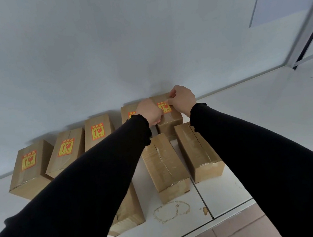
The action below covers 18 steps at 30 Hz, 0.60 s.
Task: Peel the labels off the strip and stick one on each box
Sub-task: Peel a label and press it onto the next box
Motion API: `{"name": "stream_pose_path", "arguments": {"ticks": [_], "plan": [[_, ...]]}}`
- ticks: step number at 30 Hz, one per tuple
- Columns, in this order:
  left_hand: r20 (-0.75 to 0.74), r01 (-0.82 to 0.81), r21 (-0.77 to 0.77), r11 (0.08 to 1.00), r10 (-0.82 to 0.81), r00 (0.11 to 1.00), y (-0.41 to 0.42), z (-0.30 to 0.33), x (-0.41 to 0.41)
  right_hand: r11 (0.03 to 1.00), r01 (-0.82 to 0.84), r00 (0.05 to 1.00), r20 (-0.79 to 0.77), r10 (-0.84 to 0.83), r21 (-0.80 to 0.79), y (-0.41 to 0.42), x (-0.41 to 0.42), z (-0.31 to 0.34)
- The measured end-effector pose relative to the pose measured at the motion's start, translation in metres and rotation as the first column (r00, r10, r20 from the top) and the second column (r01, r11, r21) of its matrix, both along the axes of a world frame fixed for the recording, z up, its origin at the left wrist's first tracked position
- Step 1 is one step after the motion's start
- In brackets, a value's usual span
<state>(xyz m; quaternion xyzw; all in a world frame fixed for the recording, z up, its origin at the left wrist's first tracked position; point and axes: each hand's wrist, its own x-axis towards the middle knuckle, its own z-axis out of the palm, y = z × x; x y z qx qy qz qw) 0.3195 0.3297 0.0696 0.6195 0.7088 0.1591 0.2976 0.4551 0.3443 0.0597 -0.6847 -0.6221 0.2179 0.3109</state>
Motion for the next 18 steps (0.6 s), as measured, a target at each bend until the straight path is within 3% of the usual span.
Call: {"name": "stream_pose_path", "arguments": {"ticks": [5, 9, 12, 18], "plan": [[-0.002, 0.004, 0.021, 1.000, -0.004, 1.000, -0.008, 0.004, -0.004, 0.998, -0.045, 0.989, 0.139, 0.040, 0.033, -0.007, -0.005, 0.005], [-0.049, 0.084, 0.222, 0.971, -0.075, 0.996, -0.035, 0.017, -0.014, 0.989, -0.110, 0.938, 0.341, 0.069, 0.102, -0.022, -0.005, 0.011], [-0.130, 0.159, 0.334, 0.929, -0.122, 0.984, -0.055, 0.025, -0.034, 0.972, -0.167, 0.891, 0.447, 0.078, 0.163, -0.038, -0.008, 0.020], [-0.294, 0.251, 0.373, 0.893, -0.143, 0.945, -0.104, 0.045, -0.096, 0.923, -0.323, 0.815, 0.557, 0.160, 0.208, -0.091, -0.036, 0.046]]}}
